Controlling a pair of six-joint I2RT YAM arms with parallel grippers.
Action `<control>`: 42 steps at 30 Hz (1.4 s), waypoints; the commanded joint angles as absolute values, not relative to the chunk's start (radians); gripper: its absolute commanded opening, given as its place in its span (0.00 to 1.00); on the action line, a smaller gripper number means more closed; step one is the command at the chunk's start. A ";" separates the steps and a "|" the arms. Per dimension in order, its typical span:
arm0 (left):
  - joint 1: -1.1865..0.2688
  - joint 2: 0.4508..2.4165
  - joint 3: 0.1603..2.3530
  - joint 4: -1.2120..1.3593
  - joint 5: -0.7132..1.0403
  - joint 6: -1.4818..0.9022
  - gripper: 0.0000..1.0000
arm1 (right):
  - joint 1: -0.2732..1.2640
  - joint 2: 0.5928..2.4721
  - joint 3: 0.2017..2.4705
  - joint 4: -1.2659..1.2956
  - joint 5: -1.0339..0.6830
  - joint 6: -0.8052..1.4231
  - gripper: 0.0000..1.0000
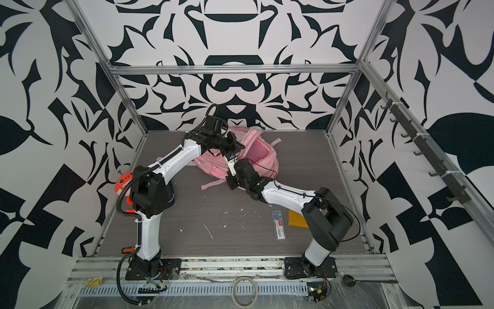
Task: Pack the student bag
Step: 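Hold the backpack edge with left gripper and pull the zipper farther with right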
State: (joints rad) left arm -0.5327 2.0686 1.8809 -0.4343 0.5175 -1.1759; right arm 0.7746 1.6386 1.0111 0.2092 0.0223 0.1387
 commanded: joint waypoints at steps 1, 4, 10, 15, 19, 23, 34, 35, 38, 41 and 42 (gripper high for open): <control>-0.550 1.977 1.898 -0.216 0.555 -1.242 0.00 | 0.843 1.582 0.976 0.322 -0.198 0.136 0.00; -0.541 1.970 1.885 -0.202 0.557 -1.246 0.00 | 0.818 1.500 0.892 0.324 -0.157 0.143 0.00; -0.540 1.974 1.885 -0.195 0.549 -1.261 0.00 | 0.790 1.361 0.805 0.253 -0.124 0.144 0.00; -0.550 1.976 1.901 -0.215 0.526 -1.262 0.00 | 0.792 1.337 0.798 0.167 -0.118 0.103 0.00; -0.565 1.978 1.869 -0.164 0.512 -1.305 0.00 | 0.805 1.386 0.860 0.086 -0.078 0.075 0.00; -0.583 1.979 1.837 -0.098 0.491 -1.349 0.00 | 0.814 1.460 0.921 0.072 -0.080 0.091 0.00; -0.586 1.956 1.689 0.078 0.454 -1.449 0.00 | 0.814 1.597 0.877 0.518 -0.491 0.309 0.00; -0.585 1.953 1.686 0.074 0.453 -1.445 0.00 | 0.814 1.608 0.881 0.545 -0.512 0.329 0.00; -0.585 1.939 1.683 0.056 0.449 -1.425 0.00 | 0.815 1.603 0.912 0.529 -0.500 0.342 0.00; -0.585 1.928 1.674 0.030 0.445 -1.401 0.00 | 0.813 1.524 0.921 0.368 -0.298 0.292 0.00; -0.586 1.926 1.671 0.018 0.442 -1.391 0.00 | 0.810 1.498 0.927 0.314 -0.262 0.266 0.00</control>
